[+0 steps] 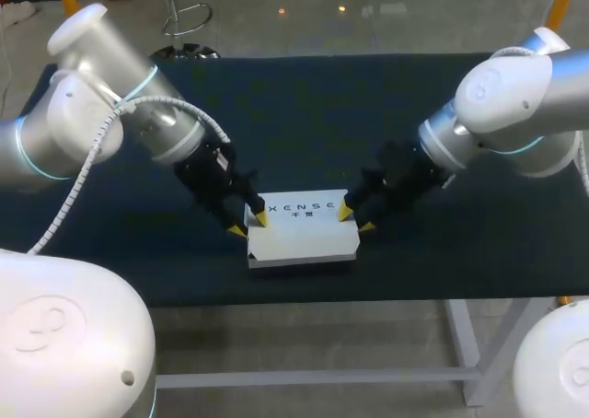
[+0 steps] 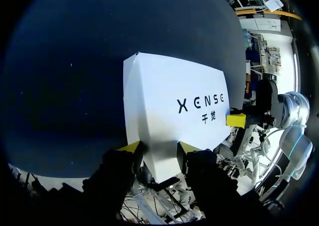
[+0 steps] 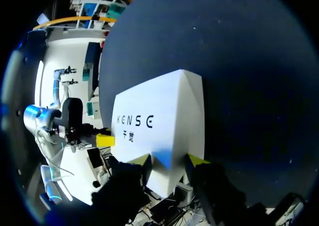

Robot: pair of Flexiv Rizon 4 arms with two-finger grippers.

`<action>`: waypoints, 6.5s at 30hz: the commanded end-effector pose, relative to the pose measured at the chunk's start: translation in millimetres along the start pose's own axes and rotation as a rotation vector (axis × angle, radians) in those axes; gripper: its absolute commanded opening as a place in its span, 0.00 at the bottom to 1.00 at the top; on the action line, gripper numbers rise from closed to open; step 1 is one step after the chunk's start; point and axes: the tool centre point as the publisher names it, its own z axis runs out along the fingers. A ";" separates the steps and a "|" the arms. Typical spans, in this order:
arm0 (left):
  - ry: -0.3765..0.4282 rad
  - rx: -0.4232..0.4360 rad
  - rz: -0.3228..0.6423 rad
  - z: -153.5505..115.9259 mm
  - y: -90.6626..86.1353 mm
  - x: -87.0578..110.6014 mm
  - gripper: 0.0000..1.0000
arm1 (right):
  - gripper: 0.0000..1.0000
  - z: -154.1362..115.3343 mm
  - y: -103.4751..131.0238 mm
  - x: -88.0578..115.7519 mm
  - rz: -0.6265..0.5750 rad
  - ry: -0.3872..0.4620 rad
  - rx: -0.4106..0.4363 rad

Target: Assemble the packaging by folding the flat box into shape, placing the metal phone stand inside, and closing the box properly

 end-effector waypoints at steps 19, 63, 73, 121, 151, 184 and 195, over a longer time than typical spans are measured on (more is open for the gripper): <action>-0.007 -0.076 -0.026 -4.1 -8.7 13.6 0.48 | 0.50 -4.4 8.1 13.3 0.018 0.016 0.035; 0.034 -0.262 -0.096 -20.1 -21.0 28.0 0.49 | 0.52 -14.2 15.5 30.8 0.053 0.044 0.108; 0.032 -0.287 -0.106 -22.8 -24.3 29.6 0.49 | 0.50 -16.4 18.5 31.8 0.060 0.056 0.131; 0.031 -0.417 -0.144 -30.4 -23.9 34.7 0.48 | 0.50 -20.4 18.9 38.2 0.089 0.086 0.194; 0.069 -0.463 -0.183 -34.3 -31.6 40.8 0.46 | 0.51 -21.2 28.9 44.2 0.088 0.110 0.226; 0.218 -0.417 -0.249 -33.7 -42.4 39.0 0.45 | 0.50 -21.0 32.2 45.6 0.090 0.106 0.233; 0.223 -0.409 -0.250 -36.0 -41.0 39.7 0.44 | 0.50 -21.6 32.2 44.3 0.094 0.105 0.233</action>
